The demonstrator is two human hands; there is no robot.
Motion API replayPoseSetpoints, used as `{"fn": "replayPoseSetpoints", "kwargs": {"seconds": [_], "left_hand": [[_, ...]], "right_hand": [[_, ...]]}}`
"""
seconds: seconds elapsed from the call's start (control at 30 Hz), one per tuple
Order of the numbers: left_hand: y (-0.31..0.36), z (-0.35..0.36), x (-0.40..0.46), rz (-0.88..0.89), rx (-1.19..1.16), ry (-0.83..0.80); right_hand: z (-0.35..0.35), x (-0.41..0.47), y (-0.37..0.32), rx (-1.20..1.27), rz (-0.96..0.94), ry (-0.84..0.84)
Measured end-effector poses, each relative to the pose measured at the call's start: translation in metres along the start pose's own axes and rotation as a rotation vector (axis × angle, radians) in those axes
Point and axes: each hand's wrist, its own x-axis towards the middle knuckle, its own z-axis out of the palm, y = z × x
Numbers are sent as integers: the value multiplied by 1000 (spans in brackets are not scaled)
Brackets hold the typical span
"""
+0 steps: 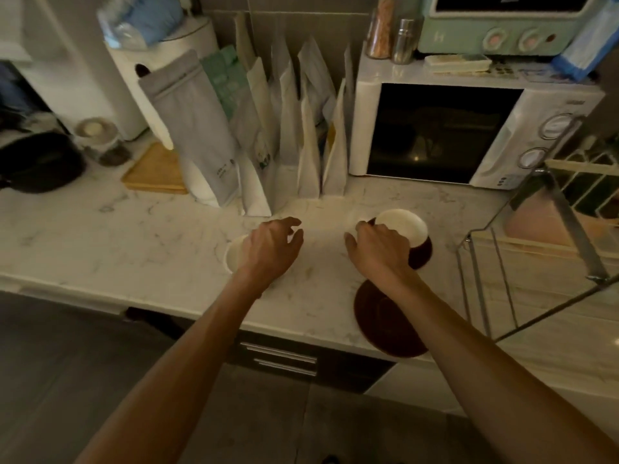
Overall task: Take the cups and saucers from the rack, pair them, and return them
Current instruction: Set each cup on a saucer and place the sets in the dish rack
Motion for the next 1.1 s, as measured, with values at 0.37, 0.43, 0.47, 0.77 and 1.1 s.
{"fn": "replayPoseSetpoints", "kwargs": {"seconds": [0.37,0.43,0.47,0.77,1.1], "left_hand": [[-111,-22,-40,-281,72,-61],[-116,-19,-38,-513,-333,-135],[-117,-18,-37,-622,-566,-156],[-119,-1,-29,-778,-997,-177],[-108,5,-28,-713,-943,-127]], "right_hand": [[32,6,-83,143,-248,-279],[36,9,-96,268,-191,-351],[38,10,-102,336,-154,-390],[57,13,-123,731,151,-568],[55,8,-114,816,206,-540]]}}
